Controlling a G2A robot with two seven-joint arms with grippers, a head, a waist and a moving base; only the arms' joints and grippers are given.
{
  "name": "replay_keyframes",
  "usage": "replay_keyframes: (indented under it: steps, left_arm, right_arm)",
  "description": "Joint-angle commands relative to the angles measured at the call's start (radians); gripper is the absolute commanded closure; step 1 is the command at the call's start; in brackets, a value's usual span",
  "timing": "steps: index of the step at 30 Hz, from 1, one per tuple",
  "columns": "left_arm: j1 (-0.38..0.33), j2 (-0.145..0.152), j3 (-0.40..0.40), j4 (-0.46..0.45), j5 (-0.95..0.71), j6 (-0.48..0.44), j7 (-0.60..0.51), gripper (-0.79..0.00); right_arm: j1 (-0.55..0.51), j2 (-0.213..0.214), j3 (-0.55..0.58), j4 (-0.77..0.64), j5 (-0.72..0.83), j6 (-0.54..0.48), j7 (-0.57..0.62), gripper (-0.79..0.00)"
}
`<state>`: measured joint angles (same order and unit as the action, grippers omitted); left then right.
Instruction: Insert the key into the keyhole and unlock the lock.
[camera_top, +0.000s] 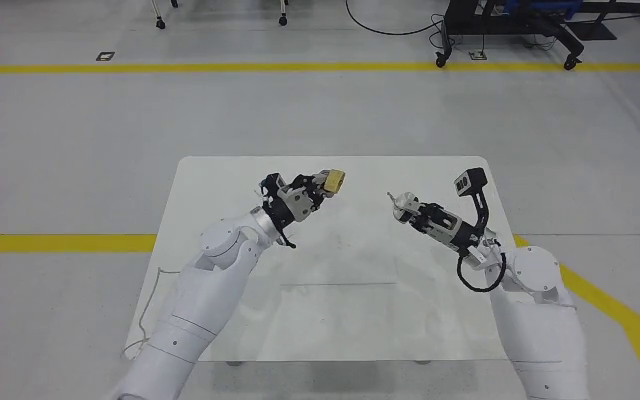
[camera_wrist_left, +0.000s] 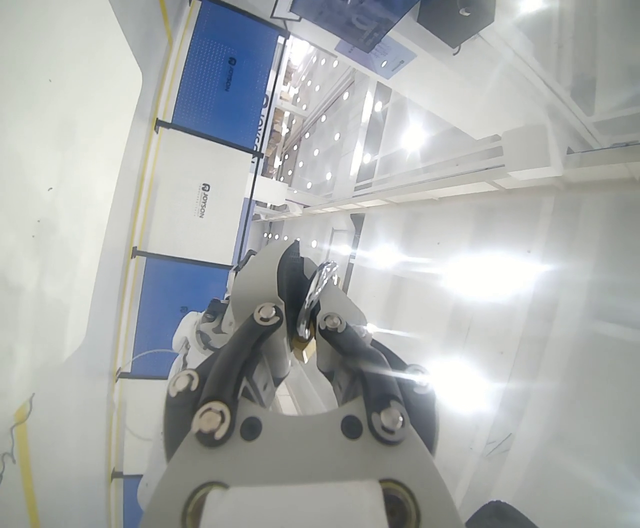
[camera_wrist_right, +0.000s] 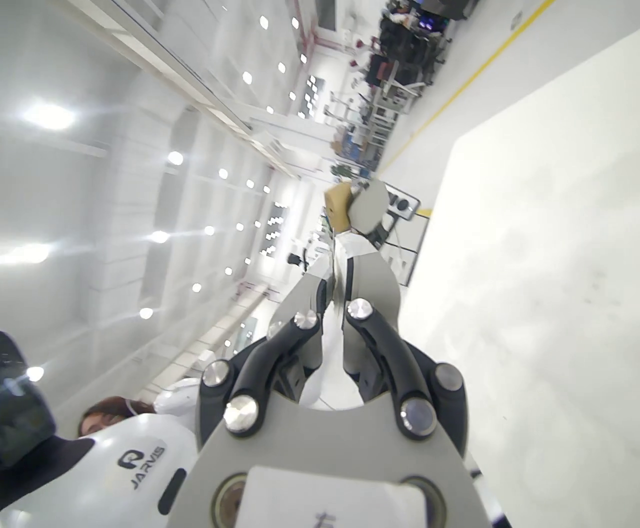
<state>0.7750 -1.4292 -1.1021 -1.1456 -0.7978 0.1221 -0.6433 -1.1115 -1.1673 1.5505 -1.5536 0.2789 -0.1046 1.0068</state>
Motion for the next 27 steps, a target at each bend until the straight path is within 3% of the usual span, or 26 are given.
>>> replay_keyframes:
  steps: [1,5,12,20,27]
  left_arm:
    - [-0.027,0.007,0.0,0.024,0.037,0.068,-0.064,0.0]
    - [-0.081,0.014,0.014,0.087,0.076,0.152,-0.19,0.0]
    - [-0.152,0.006,0.04,0.182,0.08,0.139,-0.276,0.0]
    - [-0.208,-0.005,0.088,0.223,0.184,0.118,-0.182,0.0]
    - [-0.22,-0.01,0.107,0.199,0.214,0.148,-0.152,0.0]
  right_arm:
    - [-0.003,0.006,0.008,-0.048,-0.015,0.053,0.026,0.0]
    - [-0.019,0.011,0.007,-0.132,0.005,0.14,0.021,0.0]
    - [-0.047,0.008,-0.051,-0.219,0.024,0.313,-0.099,0.0]
    - [-0.07,0.002,-0.113,-0.281,-0.011,0.407,-0.279,0.0]
    - [-0.058,-0.001,-0.155,-0.254,-0.02,0.444,-0.332,0.0]
